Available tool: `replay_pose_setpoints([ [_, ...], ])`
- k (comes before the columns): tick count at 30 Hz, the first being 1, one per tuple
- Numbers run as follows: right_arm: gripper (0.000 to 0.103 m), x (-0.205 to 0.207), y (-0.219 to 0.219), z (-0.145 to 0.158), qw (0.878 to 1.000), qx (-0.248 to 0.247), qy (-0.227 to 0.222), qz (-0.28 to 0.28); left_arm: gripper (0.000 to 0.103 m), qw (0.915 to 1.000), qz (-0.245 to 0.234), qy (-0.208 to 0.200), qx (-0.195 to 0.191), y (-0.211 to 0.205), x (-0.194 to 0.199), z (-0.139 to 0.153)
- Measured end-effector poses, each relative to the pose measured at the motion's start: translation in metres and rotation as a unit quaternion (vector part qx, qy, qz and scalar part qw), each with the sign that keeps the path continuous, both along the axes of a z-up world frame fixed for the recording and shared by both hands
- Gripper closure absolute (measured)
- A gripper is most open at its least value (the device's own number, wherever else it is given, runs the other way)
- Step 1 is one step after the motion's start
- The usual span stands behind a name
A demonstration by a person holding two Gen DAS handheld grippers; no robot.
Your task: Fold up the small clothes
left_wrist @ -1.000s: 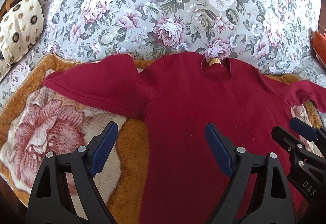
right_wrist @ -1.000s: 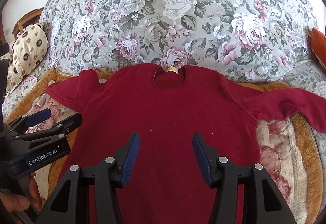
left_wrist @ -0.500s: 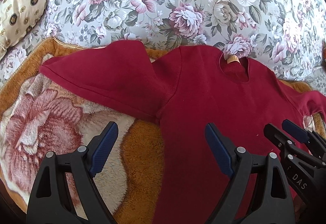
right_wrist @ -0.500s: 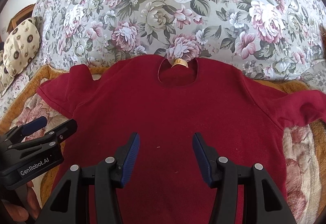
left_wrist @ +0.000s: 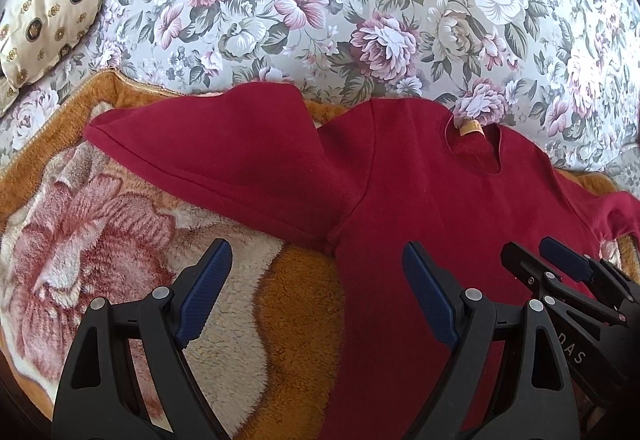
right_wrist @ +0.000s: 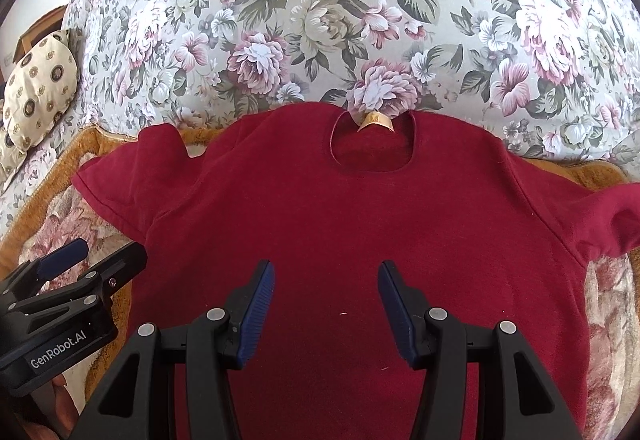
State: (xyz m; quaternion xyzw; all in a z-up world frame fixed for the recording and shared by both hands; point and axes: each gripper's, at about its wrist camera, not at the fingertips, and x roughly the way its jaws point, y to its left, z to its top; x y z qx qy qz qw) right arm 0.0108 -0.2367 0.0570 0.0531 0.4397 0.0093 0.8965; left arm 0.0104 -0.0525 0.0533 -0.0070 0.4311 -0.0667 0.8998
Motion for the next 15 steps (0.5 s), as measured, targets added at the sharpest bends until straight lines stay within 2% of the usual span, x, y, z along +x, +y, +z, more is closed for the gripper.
replay_pose_setpoints([
  [11,0.051,0.015,0.014,-0.006,1.000,-0.006,0.010,0.012,0.016,0.9997,0.018,0.008,-0.015,0.017,0.007,0.003],
  [15,0.051,0.024,0.020,-0.008,1.000,0.001,0.014,0.017,0.016,0.9978,0.050,0.013,-0.043,0.048,0.014,0.012],
])
